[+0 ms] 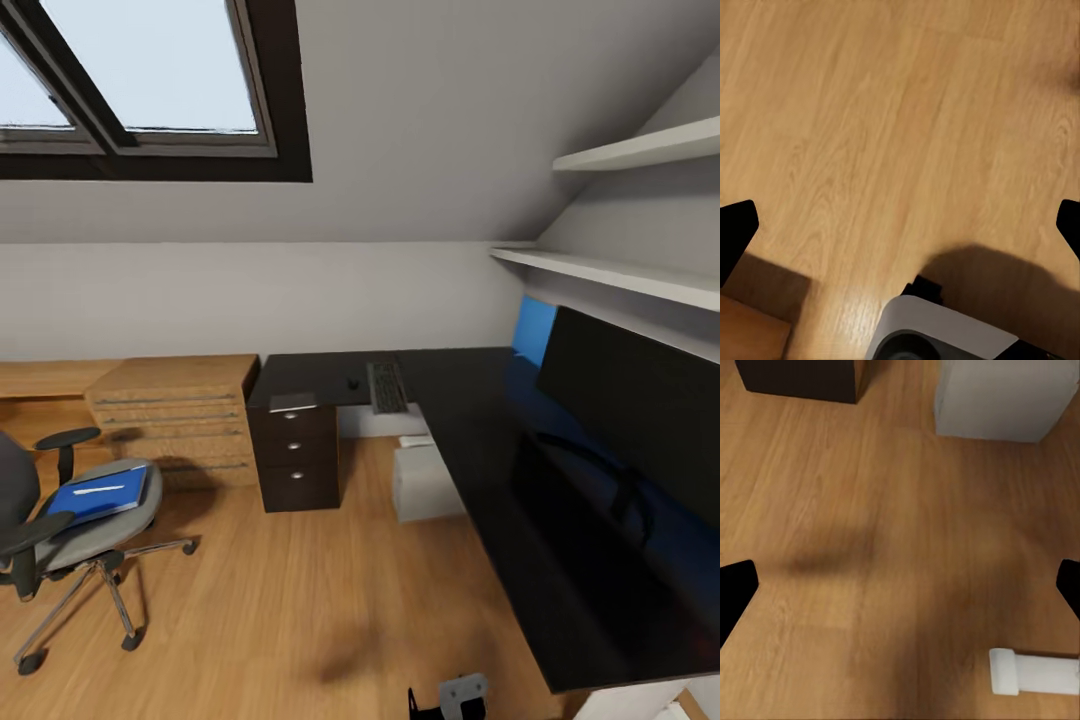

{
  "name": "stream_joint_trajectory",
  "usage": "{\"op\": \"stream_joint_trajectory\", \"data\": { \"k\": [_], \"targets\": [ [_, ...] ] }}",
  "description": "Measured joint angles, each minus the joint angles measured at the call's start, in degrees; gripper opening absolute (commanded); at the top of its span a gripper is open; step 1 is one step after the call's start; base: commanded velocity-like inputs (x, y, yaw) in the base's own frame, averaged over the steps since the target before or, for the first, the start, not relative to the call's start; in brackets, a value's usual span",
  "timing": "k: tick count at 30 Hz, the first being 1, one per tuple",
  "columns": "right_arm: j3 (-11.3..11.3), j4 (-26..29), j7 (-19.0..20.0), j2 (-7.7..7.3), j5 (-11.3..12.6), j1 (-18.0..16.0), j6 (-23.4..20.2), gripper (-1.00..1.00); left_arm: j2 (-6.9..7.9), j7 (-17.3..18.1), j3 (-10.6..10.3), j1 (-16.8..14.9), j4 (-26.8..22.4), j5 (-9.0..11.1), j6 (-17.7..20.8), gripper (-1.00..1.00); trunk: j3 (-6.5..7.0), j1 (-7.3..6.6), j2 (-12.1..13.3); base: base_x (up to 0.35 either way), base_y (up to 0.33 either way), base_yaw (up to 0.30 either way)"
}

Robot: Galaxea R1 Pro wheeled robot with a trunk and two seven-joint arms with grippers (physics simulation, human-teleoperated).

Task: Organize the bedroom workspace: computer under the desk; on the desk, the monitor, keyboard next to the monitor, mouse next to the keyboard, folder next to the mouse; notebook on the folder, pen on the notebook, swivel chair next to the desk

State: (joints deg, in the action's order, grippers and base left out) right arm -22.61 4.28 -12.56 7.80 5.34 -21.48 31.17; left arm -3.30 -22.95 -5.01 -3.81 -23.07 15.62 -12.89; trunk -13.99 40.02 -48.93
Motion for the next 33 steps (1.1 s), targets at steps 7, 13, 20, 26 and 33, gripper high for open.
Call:
{"op": "stream_joint_trajectory", "data": {
  "k": [7, 13, 20, 26, 33],
  "targets": [
    [-0.1, -1.1, 0.1, -0.11, -0.5, 0.0, 0.1, 1.0, -0.14, 0.0, 0.0, 0.0, 0.1, 0.0, 0.1, 1.0, -0.08, -0.01, 0.0, 0.308, 0.075, 0.027],
    [-0.2, -1.5, 0.1, -0.15, -0.7, 0.0, 0.1, 1.0, -0.17, 0.0, -0.1, 0.0, 0.6, 0.0, 0.1, 1.0, -0.09, -0.01, 0.0, 0.331, 0.003, 0.001],
    [-0.2, -1.6, 0.1, -0.09, -0.7, 0.0, 0.1, 1.0, -0.18, 0.0, -0.1, 0.0, 0.7, 0.0, 0.1, 1.0, -0.09, -0.01, 0.0, 0.332, 0.0, 0.0],
    [-0.2, -1.7, 0.1, -0.12, -0.6, 0.0, 0.1, 1.0, -0.12, 0.0, -0.1, 0.0, 0.7, 0.0, 0.2, 1.0, -0.09, -0.01, 0.0, 0.332, 0.0, 0.0],
    [-0.3, -1.7, 0.1, -0.02, -0.5, 0.0, 0.1, 1.0, -0.11, 0.0, -0.1, 0.0, 0.7, 0.0, 0.2, 1.0, -0.09, -0.01, 0.0, 0.332, 0.004, 0.0]
  ]
}}
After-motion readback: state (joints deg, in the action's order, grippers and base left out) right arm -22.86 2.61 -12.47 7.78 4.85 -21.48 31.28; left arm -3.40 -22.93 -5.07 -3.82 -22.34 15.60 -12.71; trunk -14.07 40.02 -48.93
